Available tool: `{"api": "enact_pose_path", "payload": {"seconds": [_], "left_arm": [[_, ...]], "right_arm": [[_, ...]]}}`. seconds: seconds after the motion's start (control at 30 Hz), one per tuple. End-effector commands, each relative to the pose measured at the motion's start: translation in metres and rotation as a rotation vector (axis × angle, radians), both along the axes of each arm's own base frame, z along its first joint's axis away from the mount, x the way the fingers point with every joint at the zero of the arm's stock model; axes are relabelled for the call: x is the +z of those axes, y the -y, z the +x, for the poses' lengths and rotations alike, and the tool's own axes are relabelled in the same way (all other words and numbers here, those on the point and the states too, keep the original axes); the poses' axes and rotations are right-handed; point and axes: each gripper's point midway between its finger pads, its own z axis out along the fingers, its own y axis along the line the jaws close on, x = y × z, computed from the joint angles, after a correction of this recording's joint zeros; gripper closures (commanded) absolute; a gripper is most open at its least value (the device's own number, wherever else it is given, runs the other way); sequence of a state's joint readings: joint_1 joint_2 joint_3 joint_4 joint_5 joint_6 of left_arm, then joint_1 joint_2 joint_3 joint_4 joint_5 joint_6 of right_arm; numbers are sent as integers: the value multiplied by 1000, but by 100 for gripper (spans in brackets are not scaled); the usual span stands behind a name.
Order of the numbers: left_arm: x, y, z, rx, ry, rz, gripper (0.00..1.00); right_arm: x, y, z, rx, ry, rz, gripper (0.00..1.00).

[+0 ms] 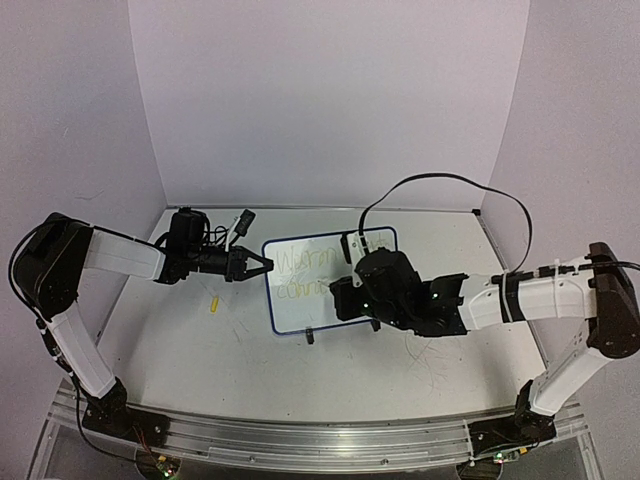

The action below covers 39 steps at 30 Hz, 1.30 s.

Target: Write a sentence on the whiteboard

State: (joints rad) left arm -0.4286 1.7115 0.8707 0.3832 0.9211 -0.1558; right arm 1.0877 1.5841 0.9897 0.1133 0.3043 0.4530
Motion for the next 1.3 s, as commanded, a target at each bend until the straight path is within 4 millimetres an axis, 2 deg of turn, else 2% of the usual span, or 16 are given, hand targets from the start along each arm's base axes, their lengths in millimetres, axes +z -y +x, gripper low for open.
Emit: {"api": "enact_pose_path", "payload": {"seconds": [0.0,0.27,0.47,0.8,1.1,1.27], "left_arm": [[-27,-7,24,120,33,116,100],[-28,-7,24,119,32,117,100],[-27,-7,24,116,33,115,100],[-26,-7,24,116,35,114,100],[-26,-7,23,115,36,114,100],[-26,-7,24,114,37,113,100]], "right_arm": [[11,-5,2,-10,16,41,100],[6,11,9,-89,11,14,100],[-1,6,11,-83,-9,-13,100],[-4,29,23,-220,-16,-21,100],[-5,27,31,-230,-14,-30,100],[-6,20,33,-212,-14,-39,100]]}}
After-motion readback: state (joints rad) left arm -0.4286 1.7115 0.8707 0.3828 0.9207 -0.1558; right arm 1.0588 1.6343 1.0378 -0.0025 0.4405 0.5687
